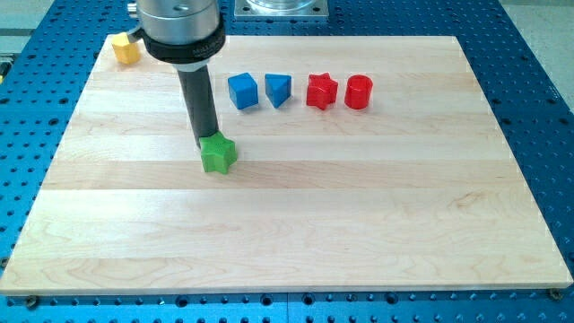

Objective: Push the green star towards the bottom left side of the board

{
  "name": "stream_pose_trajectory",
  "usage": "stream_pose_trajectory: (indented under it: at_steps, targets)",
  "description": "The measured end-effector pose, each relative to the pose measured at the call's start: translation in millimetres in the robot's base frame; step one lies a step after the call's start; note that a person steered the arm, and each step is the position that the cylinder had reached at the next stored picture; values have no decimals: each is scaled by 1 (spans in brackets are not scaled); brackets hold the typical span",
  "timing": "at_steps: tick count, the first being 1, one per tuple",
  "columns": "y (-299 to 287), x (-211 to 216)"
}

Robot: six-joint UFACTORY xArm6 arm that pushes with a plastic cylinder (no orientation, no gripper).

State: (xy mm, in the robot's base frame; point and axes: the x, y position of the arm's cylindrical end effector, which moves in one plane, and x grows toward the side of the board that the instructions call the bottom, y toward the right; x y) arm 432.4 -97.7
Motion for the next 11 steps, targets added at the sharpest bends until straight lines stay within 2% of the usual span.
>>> stream_pose_trajectory:
  at_steps: [1,2,3,5,6,7,8,9,10,11]
  targets:
    - [23,16]
    - [84,21]
    - [87,46]
    - [-45,94]
    - [-10,91]
    - [18,45]
    - [-29,50]
    - [-61,96]
    - [-47,75]
    - [-44,6]
